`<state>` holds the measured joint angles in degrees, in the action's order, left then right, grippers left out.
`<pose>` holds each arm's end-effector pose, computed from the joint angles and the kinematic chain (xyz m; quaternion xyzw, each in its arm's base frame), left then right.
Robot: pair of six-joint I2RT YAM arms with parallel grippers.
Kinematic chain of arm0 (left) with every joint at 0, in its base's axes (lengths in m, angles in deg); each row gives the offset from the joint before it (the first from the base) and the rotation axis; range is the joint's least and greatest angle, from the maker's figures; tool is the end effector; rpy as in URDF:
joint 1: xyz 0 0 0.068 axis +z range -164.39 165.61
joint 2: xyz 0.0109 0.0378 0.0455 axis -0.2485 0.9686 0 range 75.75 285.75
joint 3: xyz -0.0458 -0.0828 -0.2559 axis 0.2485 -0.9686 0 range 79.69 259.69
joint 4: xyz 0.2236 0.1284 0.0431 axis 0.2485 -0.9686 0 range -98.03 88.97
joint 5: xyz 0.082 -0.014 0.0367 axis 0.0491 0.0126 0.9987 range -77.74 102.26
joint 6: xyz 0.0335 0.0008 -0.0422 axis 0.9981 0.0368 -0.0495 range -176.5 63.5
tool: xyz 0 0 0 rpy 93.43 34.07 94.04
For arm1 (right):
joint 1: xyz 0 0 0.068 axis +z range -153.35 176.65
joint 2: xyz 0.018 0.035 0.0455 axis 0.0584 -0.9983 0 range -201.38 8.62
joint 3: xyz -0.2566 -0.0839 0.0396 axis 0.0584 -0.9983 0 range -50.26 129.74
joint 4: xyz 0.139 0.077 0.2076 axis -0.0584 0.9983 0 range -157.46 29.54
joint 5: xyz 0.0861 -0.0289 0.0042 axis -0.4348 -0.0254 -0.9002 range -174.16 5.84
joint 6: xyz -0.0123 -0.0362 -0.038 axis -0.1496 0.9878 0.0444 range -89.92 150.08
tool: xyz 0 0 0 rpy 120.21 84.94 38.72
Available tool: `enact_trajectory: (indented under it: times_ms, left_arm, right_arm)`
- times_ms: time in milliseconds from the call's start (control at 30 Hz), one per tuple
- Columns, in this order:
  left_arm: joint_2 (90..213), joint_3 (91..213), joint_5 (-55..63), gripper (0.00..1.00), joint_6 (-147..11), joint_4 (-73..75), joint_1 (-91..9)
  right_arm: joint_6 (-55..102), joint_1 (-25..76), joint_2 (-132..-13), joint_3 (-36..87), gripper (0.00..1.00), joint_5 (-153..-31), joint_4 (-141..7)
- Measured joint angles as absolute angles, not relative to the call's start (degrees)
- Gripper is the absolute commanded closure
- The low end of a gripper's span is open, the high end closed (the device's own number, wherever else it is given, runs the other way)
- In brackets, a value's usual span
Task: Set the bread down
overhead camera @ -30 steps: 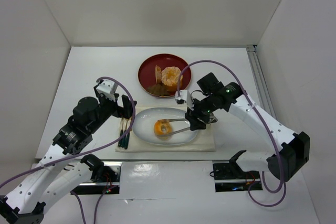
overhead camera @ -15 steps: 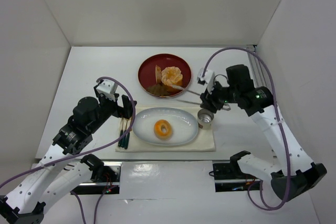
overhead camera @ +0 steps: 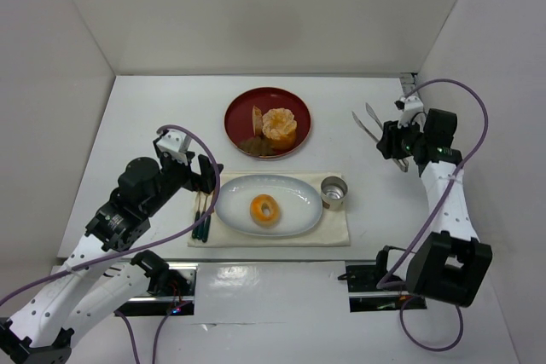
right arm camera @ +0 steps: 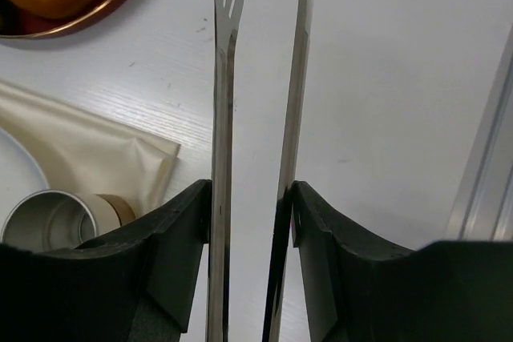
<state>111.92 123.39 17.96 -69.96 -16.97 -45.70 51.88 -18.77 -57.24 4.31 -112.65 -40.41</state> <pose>0.1299 -0.0750 0.3450 0.0852 0.7520 -0.2137 0.6177 0.2423 -0.0493 0.3000 -0.1556 0.8651 0.0751 0.4709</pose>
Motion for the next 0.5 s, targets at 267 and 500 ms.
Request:
enact_trajectory:
  times_ms: [267, 500]
  left_arm:
    - [111.92, 123.39, 17.32, 0.0, -69.94, -16.51, -45.7]
    - [111.92, 123.39, 17.28, 0.0, -69.94, -16.4, -45.7]
  right_arm:
    - [45.3, -19.38, -66.12, 0.92, 0.47, -108.73, -48.91]
    - [41.08, -18.61, -74.62, -0.65, 0.46, -102.05, -54.86]
